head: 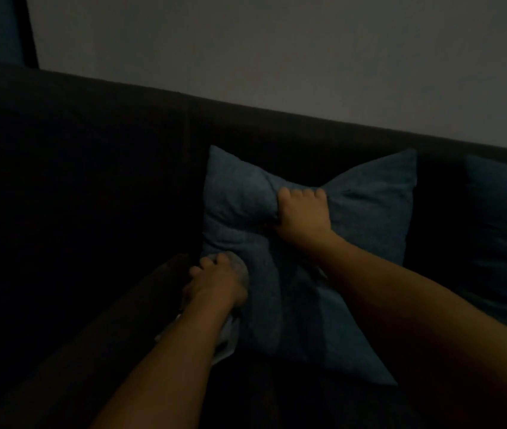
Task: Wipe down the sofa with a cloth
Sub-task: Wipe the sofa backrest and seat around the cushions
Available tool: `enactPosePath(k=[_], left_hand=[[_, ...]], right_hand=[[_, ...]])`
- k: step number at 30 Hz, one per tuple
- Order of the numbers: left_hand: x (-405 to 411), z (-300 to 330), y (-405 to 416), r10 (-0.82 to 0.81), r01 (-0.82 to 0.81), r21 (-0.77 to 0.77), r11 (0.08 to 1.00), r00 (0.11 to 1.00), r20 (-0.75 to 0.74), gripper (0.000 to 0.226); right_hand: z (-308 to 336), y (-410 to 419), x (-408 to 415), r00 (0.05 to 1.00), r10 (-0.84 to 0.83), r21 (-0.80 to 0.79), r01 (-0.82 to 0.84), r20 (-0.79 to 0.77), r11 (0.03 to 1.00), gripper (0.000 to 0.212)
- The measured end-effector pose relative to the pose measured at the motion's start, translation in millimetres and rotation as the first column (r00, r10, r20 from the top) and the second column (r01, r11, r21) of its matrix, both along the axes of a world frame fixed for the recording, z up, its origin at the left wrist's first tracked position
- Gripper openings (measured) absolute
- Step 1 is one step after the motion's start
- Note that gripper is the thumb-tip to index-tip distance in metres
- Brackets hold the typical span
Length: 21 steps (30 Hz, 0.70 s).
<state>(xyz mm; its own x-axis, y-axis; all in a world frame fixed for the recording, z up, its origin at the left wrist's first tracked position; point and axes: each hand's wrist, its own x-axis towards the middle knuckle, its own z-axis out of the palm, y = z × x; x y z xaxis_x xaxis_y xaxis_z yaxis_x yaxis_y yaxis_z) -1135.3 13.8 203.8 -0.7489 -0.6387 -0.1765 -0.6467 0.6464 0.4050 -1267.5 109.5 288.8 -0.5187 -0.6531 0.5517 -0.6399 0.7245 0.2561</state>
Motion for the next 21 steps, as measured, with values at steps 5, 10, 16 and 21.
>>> enactPosePath(k=[5,10,16,21], left_hand=[[48.6,45.0,7.3,-0.014,0.015,0.026,1.000,0.999,-0.053,0.089],[85.7,101.6,30.8,-0.045,0.048,0.021,0.999,0.990,-0.137,0.087],[106.7,156.2,96.5,-0.161,0.165,0.029,0.986,0.981,-0.112,0.114],[101.3,174.4,174.0,-0.320,0.321,0.007,0.947,0.946,-0.042,0.072]], right_hand=[[64.8,39.6,41.8,0.996,0.029,0.033,-0.032,0.089,0.999,0.031],[108.2,91.6,88.6,1.000,0.008,-0.047,-0.009,-0.011,0.999,0.030],[158.0,175.9,110.1,0.999,-0.035,-0.118,0.033,-0.011,0.992,0.036],[170.0,261.3,116.3,0.997,-0.069,-0.053,0.068,-0.028,0.996,0.039]])
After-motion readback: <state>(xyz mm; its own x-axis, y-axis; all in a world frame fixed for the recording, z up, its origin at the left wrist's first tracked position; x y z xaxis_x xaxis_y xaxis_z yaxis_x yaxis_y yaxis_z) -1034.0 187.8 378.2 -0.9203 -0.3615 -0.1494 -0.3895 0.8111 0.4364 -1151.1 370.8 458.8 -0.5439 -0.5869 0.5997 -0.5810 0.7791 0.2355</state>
